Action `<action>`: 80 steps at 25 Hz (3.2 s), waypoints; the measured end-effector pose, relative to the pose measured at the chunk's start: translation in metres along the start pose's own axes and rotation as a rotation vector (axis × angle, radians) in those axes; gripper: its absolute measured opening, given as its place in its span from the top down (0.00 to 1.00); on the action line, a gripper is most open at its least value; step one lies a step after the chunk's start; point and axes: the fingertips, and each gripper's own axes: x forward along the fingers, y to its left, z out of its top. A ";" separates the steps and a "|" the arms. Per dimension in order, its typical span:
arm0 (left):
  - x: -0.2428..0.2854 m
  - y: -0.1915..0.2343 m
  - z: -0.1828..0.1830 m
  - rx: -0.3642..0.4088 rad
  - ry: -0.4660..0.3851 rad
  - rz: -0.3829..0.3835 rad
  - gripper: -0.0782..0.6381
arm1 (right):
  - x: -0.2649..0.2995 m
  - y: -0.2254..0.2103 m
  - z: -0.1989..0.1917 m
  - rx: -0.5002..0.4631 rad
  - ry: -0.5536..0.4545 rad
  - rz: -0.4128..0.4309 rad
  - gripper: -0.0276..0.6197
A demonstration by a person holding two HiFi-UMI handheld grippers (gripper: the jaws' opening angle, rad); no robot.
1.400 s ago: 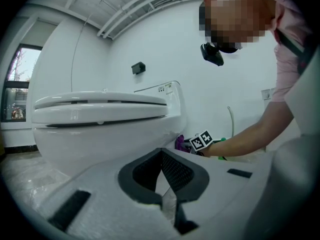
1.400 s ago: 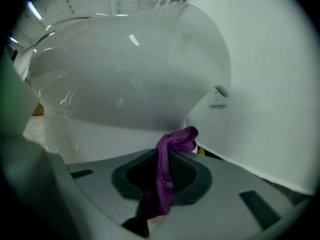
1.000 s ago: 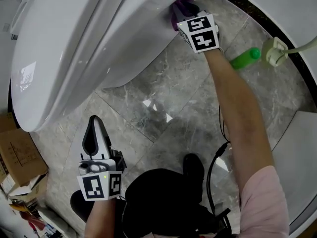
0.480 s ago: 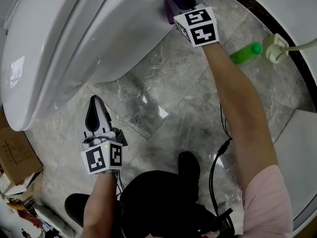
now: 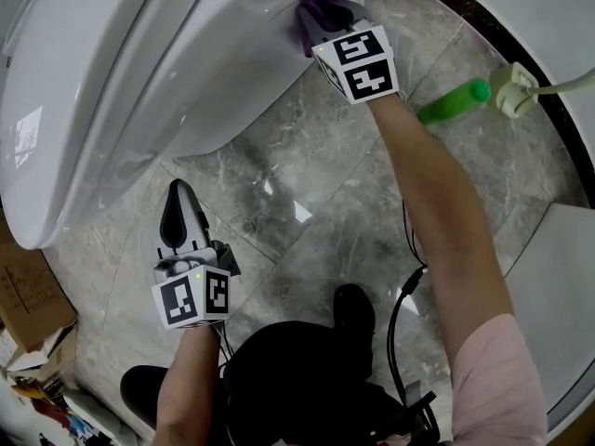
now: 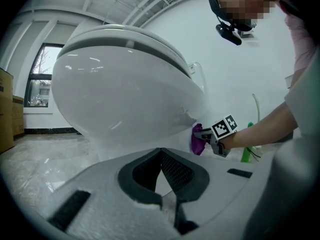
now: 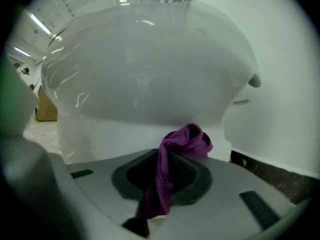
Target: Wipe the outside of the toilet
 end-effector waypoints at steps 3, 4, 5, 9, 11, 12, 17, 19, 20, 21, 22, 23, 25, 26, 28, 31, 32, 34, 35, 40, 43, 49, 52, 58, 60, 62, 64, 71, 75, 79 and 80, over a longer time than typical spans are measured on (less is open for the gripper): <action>-0.001 0.001 -0.005 0.000 0.007 -0.003 0.88 | -0.001 0.014 -0.002 0.007 0.002 0.022 0.86; -0.002 0.002 -0.006 0.000 0.009 -0.003 0.88 | -0.001 0.018 -0.002 0.009 0.002 0.028 0.86; -0.002 0.002 -0.006 0.000 0.009 -0.003 0.88 | -0.002 0.022 -0.003 0.008 0.002 0.031 0.86; -0.003 0.005 -0.008 -0.003 0.006 -0.007 0.88 | -0.004 0.036 -0.003 0.007 -0.002 0.051 0.86; -0.005 0.005 -0.007 -0.013 0.007 -0.003 0.88 | -0.006 0.046 0.000 0.014 -0.007 0.065 0.86; -0.006 0.005 -0.007 -0.017 0.006 -0.002 0.88 | -0.006 0.049 0.001 0.015 -0.009 0.069 0.86; -0.010 0.007 -0.008 -0.020 0.001 -0.008 0.88 | -0.009 0.068 0.004 0.014 -0.026 0.087 0.86; -0.011 0.008 -0.008 -0.026 0.001 -0.006 0.88 | -0.011 0.076 0.007 0.017 -0.029 0.097 0.86; -0.012 0.009 -0.008 -0.030 0.001 -0.002 0.88 | -0.012 0.080 0.009 0.022 -0.030 0.101 0.86; -0.013 0.010 -0.008 -0.033 0.001 0.001 0.88 | -0.012 0.083 0.010 0.026 -0.031 0.104 0.86; -0.014 0.010 -0.008 -0.034 0.001 0.002 0.88 | -0.013 0.086 0.011 0.031 -0.033 0.106 0.86; -0.015 0.010 -0.008 -0.035 -0.001 0.001 0.88 | -0.013 0.089 0.011 0.036 -0.035 0.109 0.86; -0.015 0.010 -0.008 -0.035 -0.005 0.000 0.88 | -0.015 0.096 0.013 0.044 -0.039 0.115 0.86; -0.016 0.011 -0.008 -0.036 -0.006 0.000 0.88 | -0.015 0.099 0.014 0.045 -0.041 0.118 0.86; -0.018 0.012 -0.007 -0.037 -0.007 0.004 0.88 | -0.017 0.106 0.015 0.048 -0.045 0.126 0.86; -0.022 0.013 -0.007 -0.038 -0.011 0.009 0.88 | -0.019 0.116 0.016 0.047 -0.050 0.137 0.86; -0.023 0.014 -0.006 -0.038 -0.013 0.011 0.88 | -0.019 0.118 0.017 0.046 -0.050 0.139 0.86; -0.025 0.018 -0.006 -0.042 -0.016 0.018 0.88 | -0.019 0.123 0.017 0.048 -0.050 0.143 0.86; -0.026 0.019 -0.006 -0.043 -0.016 0.022 0.88 | -0.020 0.125 0.017 0.049 -0.050 0.145 0.86; -0.031 0.025 -0.006 -0.041 -0.020 0.026 0.88 | -0.021 0.140 0.019 0.053 -0.055 0.161 0.86; -0.035 0.029 -0.006 -0.042 -0.021 0.029 0.88 | -0.022 0.150 0.020 0.053 -0.057 0.172 0.86; -0.044 0.042 -0.006 -0.053 -0.031 0.043 0.88 | -0.024 0.175 0.022 0.047 -0.057 0.195 0.86; -0.050 0.048 -0.006 -0.061 -0.034 0.055 0.88 | -0.025 0.186 0.023 0.046 -0.057 0.205 0.86; -0.061 0.062 -0.006 -0.071 -0.043 0.077 0.88 | -0.027 0.210 0.025 0.043 -0.054 0.235 0.86; -0.065 0.067 -0.006 -0.076 -0.044 0.084 0.88 | -0.027 0.220 0.025 0.045 -0.051 0.243 0.86; -0.069 0.073 -0.006 -0.075 -0.048 0.088 0.88 | -0.028 0.229 0.025 0.048 -0.050 0.252 0.86; -0.073 0.079 -0.006 -0.071 -0.053 0.091 0.88 | -0.028 0.238 0.025 0.050 -0.049 0.260 0.86; -0.086 0.095 -0.010 -0.078 -0.052 0.109 0.88 | -0.028 0.262 0.027 0.051 -0.048 0.276 0.86; -0.094 0.103 -0.011 -0.078 -0.052 0.115 0.88 | -0.029 0.279 0.027 0.056 -0.048 0.286 0.86; -0.102 0.115 -0.012 -0.079 -0.057 0.126 0.88 | -0.028 0.296 0.027 0.058 -0.045 0.297 0.86; -0.104 0.118 -0.013 -0.082 -0.058 0.130 0.88 | -0.028 0.300 0.027 0.059 -0.043 0.301 0.86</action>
